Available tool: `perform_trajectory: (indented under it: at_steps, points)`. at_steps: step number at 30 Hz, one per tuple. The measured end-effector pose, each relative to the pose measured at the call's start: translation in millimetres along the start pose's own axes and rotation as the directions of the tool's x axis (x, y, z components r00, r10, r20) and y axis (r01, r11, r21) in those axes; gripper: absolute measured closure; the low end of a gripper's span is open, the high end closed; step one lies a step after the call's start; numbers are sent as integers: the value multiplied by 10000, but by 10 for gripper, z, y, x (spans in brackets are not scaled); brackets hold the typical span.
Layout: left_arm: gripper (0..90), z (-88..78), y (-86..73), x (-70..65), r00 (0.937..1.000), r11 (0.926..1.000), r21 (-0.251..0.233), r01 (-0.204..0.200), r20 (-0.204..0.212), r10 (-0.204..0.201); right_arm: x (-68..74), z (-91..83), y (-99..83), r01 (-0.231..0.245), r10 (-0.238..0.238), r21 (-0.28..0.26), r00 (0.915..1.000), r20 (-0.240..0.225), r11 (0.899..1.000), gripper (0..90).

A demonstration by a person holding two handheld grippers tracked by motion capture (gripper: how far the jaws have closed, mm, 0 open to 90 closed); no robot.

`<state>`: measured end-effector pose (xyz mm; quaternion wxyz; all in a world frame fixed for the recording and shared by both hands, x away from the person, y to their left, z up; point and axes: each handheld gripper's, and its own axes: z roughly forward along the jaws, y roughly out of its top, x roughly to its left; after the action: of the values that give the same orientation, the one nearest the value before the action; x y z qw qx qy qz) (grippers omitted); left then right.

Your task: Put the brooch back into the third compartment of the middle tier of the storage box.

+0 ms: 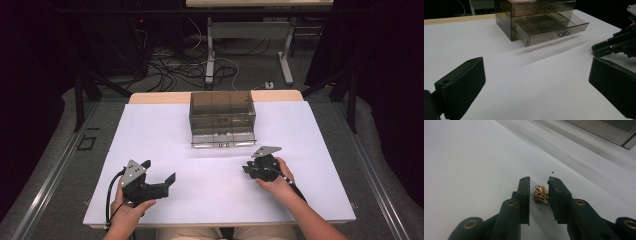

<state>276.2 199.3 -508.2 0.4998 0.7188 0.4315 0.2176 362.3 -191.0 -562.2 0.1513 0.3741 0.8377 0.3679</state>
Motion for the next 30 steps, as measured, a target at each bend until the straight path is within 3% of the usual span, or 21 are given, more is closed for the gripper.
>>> perform_trajectory:
  at_steps: [12, 16, 17, 30]
  points:
    - [8, 3, -1, -2, 10000, 10000, 9, 4, -8, -4, 15, 2, -5, -283, 282, -66, 9996, -54, 9996, 787]
    - [8, 3, 0, -2, 10000, 10000, 3, -16, -8, 16, 7, -15, 0, -351, 352, 166, 9994, -76, 9992, 789]
    - [8, 3, 0, -2, 10000, 10000, 3, -16, -8, 16, 9, 1, -7, -419, 418, -95, 9991, -78, 9991, 789]
    - [8, 7, -3, 2, 10000, 10000, 48, -14, -9, 14, 3, -13, -2, -626, 625, -106, 9980, -112, 9980, 799]
